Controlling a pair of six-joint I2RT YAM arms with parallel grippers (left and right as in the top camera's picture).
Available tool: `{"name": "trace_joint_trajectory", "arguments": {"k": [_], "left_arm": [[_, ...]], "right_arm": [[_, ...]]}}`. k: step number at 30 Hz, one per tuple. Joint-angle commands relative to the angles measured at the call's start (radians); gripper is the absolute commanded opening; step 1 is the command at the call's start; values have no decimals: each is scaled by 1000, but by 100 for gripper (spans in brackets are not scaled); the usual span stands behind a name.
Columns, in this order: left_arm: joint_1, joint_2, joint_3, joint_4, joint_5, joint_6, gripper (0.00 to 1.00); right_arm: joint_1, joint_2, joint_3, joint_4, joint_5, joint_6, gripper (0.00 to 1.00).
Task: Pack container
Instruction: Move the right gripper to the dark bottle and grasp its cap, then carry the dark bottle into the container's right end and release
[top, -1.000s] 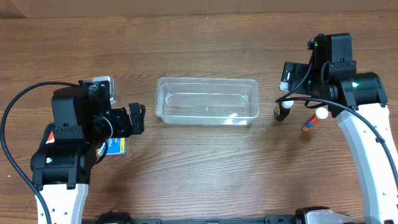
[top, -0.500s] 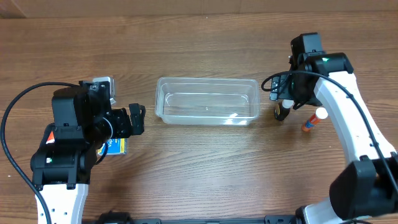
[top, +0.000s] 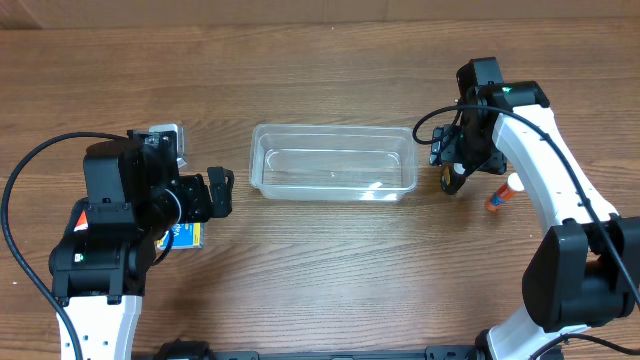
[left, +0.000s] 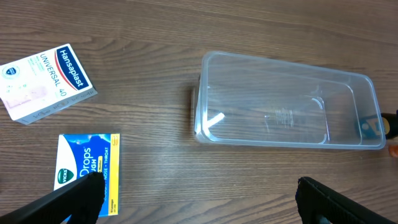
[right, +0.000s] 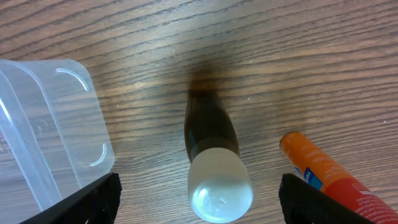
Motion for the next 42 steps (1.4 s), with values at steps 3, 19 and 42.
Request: {"name": "trace_joint_trajectory", "arguments": {"k": [3, 19, 42], "left_arm": [[-5, 2, 27, 2, 2, 22, 100], [-5, 2, 27, 2, 2, 22, 100], [-5, 2, 27, 2, 2, 22, 100]], "right_arm": [[-5, -2, -1, 39, 2, -3, 88], [-6, -2, -59, 78, 2, -3, 58], [1, -38, 162, -55, 2, 2, 4]]}}
